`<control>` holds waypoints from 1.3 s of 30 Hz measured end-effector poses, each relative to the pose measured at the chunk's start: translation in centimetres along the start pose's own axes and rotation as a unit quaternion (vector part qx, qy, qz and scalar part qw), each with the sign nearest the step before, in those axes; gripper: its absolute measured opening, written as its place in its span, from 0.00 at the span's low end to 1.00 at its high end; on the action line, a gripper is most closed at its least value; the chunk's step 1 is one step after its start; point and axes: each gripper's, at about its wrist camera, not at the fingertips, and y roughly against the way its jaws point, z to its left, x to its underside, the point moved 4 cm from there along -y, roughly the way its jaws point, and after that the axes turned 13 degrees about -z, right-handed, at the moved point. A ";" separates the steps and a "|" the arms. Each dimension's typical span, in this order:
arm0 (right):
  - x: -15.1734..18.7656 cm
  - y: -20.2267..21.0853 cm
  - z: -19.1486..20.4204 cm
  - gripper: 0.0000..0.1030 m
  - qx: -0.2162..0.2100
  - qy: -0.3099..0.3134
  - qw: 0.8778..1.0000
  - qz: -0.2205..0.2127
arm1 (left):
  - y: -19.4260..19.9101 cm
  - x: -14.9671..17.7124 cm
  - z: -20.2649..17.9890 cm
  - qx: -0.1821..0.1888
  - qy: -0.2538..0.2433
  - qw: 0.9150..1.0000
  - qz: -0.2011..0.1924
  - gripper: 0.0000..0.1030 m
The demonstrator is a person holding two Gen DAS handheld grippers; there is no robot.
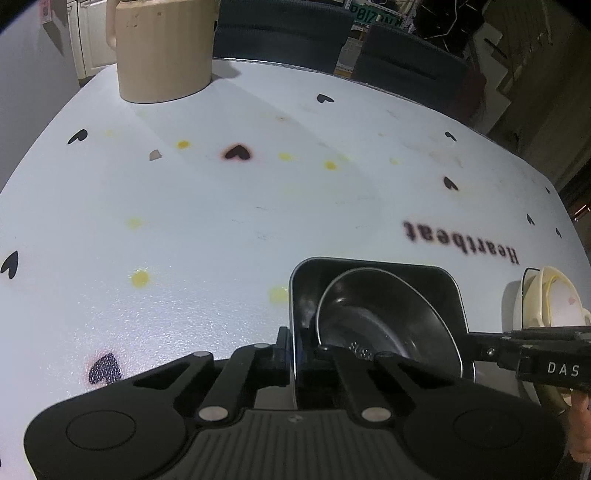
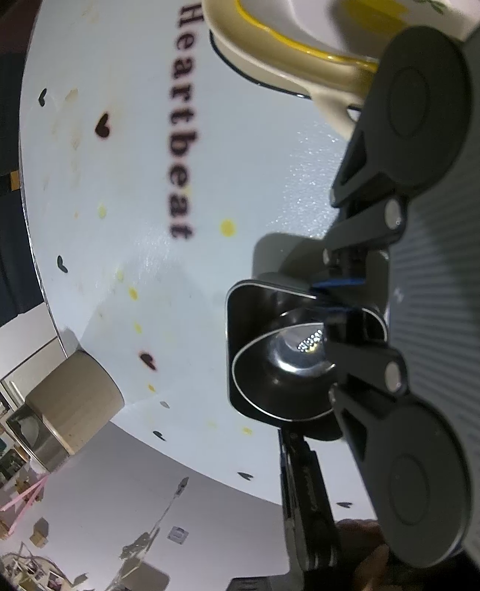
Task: Organize plates and bowls
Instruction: 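Close both grippers on the rim of the nested tins, then lift the nested tins with both grippers and lower them into the lemon bowl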
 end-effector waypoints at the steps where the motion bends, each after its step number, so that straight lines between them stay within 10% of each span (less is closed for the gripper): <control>1: 0.0 0.0 0.0 0.11 -0.001 0.001 1.000 0.000 | 0.1 -0.1 0.0 0.000 0.002 1.000 -0.002 0.03; 27: -3.4 6.5 -1.5 0.05 -0.094 -0.073 0.987 -0.108 | 6.8 -2.7 -0.2 0.046 0.151 0.979 -0.127 0.08; 39: -3.3 12.8 -4.9 0.05 -0.104 -0.088 0.979 -0.152 | 8.4 -2.6 -7.1 0.098 0.122 0.977 -0.145 0.08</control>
